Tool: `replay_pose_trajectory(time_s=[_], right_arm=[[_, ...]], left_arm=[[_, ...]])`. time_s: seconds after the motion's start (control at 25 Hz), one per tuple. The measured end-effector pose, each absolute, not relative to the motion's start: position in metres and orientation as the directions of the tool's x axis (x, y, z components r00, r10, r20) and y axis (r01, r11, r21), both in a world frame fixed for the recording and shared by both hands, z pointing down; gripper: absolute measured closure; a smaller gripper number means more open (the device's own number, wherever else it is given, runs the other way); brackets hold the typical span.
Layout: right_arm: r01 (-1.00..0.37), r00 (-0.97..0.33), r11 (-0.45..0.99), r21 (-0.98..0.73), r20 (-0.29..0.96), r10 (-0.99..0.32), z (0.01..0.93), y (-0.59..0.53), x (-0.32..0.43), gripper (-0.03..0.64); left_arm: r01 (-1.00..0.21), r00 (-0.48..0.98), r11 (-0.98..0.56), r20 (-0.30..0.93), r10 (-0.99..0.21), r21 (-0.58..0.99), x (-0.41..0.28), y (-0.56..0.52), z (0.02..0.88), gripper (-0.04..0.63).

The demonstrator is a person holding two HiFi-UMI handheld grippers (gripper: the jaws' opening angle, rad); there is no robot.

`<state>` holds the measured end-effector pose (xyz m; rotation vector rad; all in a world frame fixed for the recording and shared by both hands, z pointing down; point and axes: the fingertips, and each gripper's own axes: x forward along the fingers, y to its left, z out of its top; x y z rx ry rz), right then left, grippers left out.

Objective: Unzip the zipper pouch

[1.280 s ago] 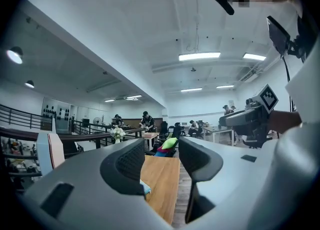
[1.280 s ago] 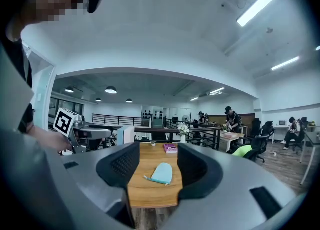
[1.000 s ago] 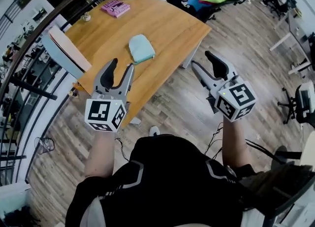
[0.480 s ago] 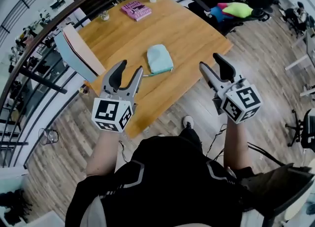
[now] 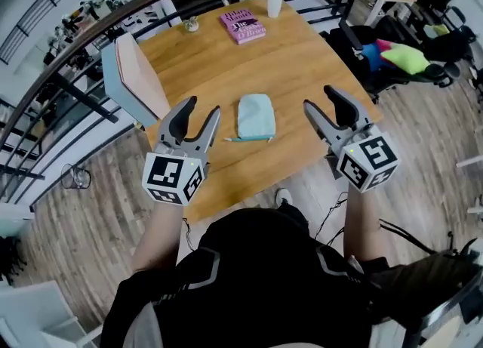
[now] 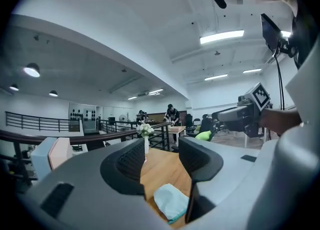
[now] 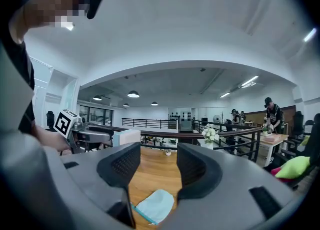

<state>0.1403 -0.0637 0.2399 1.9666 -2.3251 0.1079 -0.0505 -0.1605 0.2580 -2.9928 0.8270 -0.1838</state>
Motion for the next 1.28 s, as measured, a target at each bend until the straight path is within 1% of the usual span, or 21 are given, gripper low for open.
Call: replay_pose_trajectory(time_s=[0.2,0.4,0.68,0.92,1.28], right_arm=[[-0.967,-0.254,0.256,0.003,0.116,-0.96,0.237,-0.095,0.178,0.382],[-0.928,-0.371,0.373,-0.008,0.121,-0.92,0.245,-0.117,0.191,0.382],[-0.884,-0.466,0.467,-0.028,0.124,-0.876,0.256,-0.128,0.216,0.383],[-0.874,-0.485,0.485,-0.036,0.13,-0.865,0.261,-0.139,0.221,0.383],[-0.886,-0.462,0.462,-0.033,0.129,-0.877,0.262,-0.148,0.216,0.383]], left_arm=[[-0.567,0.811,-0.82,0.119,-0.572,-0.077,-0.018,-0.168,0.25,0.37],[-0.637,0.752,-0.765,0.141,-0.644,-0.098,-0.003,-0.168,0.252,0.37],[-0.707,0.678,-0.698,0.168,-0.715,-0.118,0.015,-0.159,0.255,0.37],[-0.715,0.666,-0.688,0.175,-0.725,-0.123,0.021,-0.162,0.254,0.37],[-0.694,0.69,-0.707,0.157,-0.707,-0.137,0.02,-0.171,0.255,0.37]])
